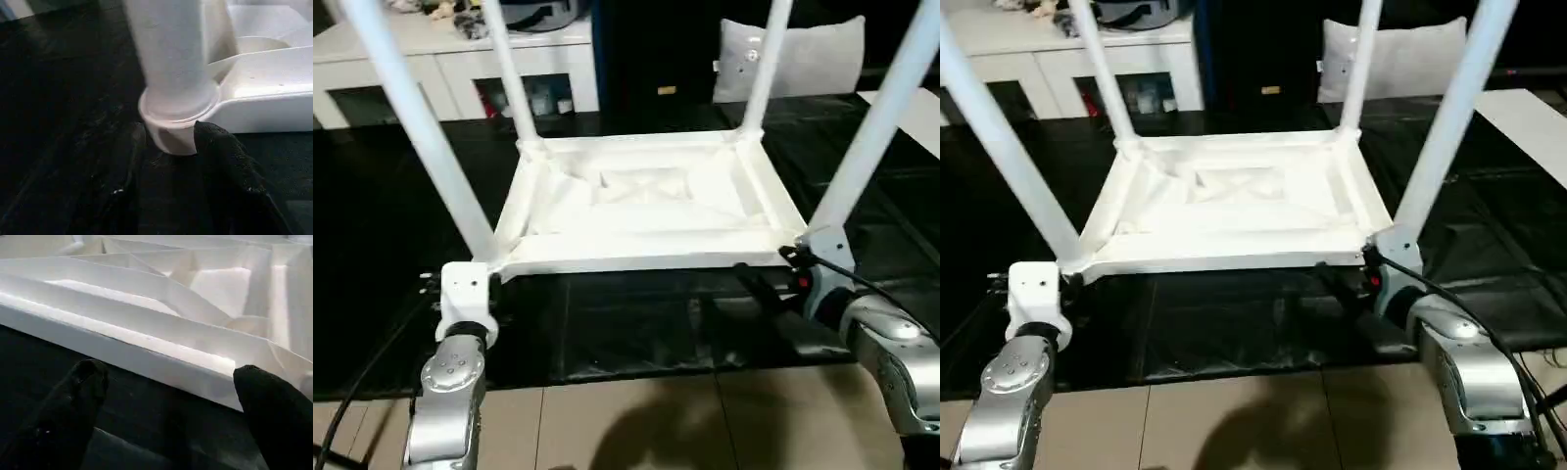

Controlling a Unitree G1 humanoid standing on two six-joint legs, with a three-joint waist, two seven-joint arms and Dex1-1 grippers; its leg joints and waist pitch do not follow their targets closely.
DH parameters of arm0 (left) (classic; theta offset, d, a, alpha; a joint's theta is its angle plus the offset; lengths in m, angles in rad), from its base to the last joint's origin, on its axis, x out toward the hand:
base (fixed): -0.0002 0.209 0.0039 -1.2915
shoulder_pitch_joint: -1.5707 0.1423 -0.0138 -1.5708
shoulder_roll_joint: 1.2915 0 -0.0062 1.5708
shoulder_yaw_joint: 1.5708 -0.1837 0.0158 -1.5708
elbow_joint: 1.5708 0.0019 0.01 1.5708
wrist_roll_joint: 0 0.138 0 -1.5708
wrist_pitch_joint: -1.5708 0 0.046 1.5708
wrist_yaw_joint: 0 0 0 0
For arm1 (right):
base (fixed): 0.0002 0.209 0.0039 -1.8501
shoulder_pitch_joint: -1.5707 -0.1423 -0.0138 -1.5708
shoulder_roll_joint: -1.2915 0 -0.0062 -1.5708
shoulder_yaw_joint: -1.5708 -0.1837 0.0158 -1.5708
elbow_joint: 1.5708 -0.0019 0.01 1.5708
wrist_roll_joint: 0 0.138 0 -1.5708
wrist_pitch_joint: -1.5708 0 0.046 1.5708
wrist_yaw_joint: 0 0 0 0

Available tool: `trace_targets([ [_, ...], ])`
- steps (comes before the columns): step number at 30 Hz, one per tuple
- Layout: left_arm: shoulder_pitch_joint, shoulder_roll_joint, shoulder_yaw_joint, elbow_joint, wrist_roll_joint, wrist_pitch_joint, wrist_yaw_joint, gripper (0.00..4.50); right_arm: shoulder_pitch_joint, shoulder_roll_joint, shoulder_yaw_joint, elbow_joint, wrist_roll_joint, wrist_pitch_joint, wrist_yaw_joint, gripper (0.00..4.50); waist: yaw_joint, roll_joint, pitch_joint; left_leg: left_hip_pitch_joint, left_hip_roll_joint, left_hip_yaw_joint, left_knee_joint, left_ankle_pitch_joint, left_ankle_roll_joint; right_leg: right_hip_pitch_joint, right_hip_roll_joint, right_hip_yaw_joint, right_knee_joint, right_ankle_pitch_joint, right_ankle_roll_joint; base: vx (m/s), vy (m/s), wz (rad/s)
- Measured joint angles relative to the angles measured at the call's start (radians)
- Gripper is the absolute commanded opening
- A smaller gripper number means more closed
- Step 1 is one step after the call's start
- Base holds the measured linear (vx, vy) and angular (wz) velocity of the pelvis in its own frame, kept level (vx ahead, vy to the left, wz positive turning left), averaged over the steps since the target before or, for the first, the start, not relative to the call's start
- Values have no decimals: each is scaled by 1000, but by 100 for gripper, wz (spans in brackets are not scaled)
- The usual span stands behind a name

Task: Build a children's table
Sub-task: Rotate table base

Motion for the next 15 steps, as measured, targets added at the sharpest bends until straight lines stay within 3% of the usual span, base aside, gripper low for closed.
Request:
trace_targets([
  [4,-73,48,10,80,-7,-26,5,182,-44,31,23,30,-17,-4,-9,444,0,-5,0,-1,0,-3,0,0,0,0,0,-1,0,0,0,0,0,0],
  [15,-237,188,65,262,-66,-101,-92,182,-31,67,91,55,-17,35,5,444,21,-6,-1,-1,0,-6,-1,0,0,-1,0,0,5,-1,0,0,0,0],
])
